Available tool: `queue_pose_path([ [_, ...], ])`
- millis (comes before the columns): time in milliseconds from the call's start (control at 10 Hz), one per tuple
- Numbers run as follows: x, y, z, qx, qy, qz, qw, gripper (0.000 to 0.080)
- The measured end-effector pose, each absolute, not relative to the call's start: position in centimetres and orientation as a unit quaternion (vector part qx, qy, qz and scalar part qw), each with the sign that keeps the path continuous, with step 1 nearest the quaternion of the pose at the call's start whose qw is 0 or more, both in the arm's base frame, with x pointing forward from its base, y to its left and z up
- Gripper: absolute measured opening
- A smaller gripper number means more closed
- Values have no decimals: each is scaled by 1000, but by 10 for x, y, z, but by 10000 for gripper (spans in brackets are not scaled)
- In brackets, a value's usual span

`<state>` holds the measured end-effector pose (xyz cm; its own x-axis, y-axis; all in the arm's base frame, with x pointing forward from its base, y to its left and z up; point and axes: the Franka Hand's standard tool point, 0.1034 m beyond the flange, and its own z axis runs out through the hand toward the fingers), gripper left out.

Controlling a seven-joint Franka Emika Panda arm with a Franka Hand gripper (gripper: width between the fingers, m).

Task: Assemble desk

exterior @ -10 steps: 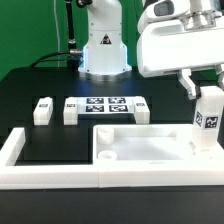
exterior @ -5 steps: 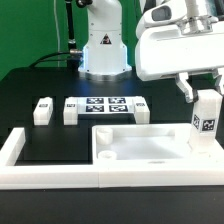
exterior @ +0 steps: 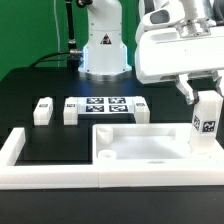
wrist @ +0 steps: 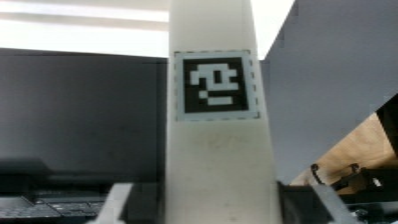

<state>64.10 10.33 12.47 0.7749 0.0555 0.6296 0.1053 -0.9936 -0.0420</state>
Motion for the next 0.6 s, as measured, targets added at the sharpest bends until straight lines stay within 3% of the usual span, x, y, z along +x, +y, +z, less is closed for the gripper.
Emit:
queue_pose_path([
  [100, 641, 103, 124, -942, -43, -332, 37, 370],
  [200, 641, 103, 124, -942, -43, -332, 37, 507],
  [300, 641, 103, 124, -942, -43, -331, 37, 507],
  [400, 641, 103, 124, -942, -43, -331, 37, 626],
  [600, 641, 103, 123, -942, -43, -331, 37, 648],
])
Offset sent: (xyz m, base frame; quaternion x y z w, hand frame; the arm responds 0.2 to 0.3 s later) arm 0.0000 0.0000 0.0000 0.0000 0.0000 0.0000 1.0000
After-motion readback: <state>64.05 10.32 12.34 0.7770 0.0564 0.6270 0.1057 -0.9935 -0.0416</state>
